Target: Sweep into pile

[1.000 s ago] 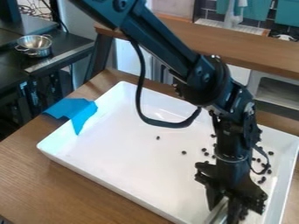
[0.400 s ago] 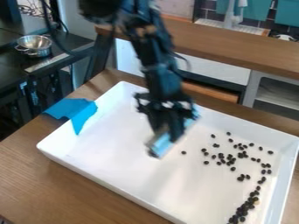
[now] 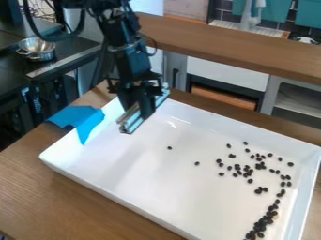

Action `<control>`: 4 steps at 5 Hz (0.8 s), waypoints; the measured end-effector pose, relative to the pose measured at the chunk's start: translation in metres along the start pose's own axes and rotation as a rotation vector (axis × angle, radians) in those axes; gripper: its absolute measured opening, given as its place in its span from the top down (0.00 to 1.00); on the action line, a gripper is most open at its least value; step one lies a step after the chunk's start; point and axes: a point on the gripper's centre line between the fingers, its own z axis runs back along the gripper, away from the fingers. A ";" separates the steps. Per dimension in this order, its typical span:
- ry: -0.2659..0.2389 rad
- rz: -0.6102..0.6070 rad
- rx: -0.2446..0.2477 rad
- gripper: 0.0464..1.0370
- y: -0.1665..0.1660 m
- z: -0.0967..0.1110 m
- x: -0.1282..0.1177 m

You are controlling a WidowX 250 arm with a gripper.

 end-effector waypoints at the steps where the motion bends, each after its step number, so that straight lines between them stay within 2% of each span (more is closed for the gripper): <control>1: -0.018 0.061 0.059 0.66 0.035 -0.009 0.008; 2: -0.023 0.054 0.117 0.66 0.037 -0.026 0.011; 3: 0.001 0.040 0.158 0.66 0.027 -0.055 0.009; 4: 0.001 0.030 0.191 0.66 0.015 -0.073 0.008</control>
